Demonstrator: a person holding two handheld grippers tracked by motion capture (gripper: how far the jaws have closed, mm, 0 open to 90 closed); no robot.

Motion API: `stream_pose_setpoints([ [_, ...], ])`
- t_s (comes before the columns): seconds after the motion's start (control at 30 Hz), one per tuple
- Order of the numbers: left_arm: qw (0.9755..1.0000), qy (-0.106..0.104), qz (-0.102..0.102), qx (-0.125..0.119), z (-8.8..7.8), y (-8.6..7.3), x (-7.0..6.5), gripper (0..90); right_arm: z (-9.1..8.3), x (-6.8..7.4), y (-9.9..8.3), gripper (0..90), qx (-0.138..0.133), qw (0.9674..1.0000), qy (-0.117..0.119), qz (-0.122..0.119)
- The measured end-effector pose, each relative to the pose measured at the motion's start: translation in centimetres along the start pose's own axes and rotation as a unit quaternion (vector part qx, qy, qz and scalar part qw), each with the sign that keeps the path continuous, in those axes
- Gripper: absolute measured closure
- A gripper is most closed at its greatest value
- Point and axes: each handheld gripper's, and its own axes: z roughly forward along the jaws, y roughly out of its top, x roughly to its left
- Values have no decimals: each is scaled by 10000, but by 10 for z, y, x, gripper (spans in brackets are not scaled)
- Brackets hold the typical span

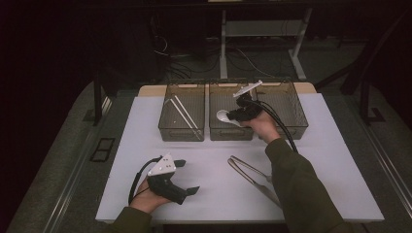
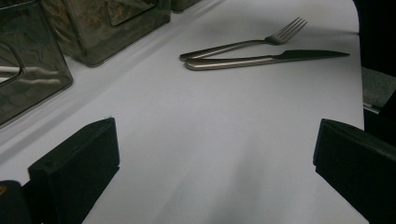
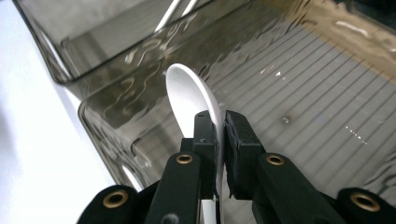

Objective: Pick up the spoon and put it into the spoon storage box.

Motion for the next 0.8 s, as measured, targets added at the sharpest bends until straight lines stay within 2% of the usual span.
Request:
stream_pose_setpoints([
  [0.17,10000,5,-6,-8,0,0,0,0,7,4,-1,828,195,9998,-19,-102],
  [0.3,10000,12,4,-2,0,0,0,0,10,5,-2,815,345,9993,83,-112],
  [0.4,10000,13,-1,-8,0,0,0,0,10,5,-2,761,408,9991,81,-107],
  [0.6,10000,18,-7,-2,0,0,0,0,1,2,-1,707,256,9996,151,6],
  [0.8,10000,32,14,-8,-1,0,1,0,-14,1,0,576,-55,9989,417,219],
])
